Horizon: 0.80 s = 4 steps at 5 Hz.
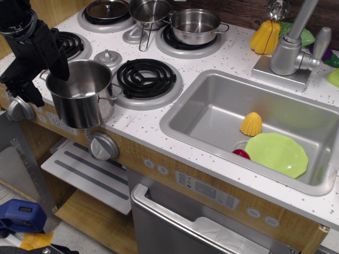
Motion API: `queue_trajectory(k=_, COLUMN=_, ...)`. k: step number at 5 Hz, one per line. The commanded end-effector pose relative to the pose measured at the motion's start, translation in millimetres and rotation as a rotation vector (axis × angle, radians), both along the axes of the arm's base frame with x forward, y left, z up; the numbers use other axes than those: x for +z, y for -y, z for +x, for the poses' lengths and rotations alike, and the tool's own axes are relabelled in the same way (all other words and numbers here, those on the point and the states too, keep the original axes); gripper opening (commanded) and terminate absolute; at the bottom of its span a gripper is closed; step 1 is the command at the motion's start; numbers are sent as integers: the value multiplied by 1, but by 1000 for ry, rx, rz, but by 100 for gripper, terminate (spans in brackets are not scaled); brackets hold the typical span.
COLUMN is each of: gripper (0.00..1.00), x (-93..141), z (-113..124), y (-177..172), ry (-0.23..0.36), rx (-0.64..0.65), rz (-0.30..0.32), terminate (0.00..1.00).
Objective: Put pot on stove which is near stove
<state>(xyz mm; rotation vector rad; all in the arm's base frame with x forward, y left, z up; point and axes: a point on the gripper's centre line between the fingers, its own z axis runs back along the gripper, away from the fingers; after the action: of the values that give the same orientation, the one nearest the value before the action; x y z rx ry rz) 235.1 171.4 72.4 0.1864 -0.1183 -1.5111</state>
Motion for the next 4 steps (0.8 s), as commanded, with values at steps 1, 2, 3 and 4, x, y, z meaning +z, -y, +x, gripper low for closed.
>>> queue_trajectory(k=1, gripper=100, x=0, z=0, y=0, ry=0, rx=0, rz=0, terminate=0)
queue_trajectory(k=2, gripper=100, x=-13, z=5, y=-6, ry=34, rx=-49, rz=-31, terminate=0)
queue_trajectory(k=3, gripper=100, x=-21, z=7, y=-11, ry=52, rx=-71, rz=-53, terminate=0)
queue_trajectory(k=4, gripper=0, x=-28, z=10, y=-15, ry=56, rx=-80, rz=-90, terminate=0)
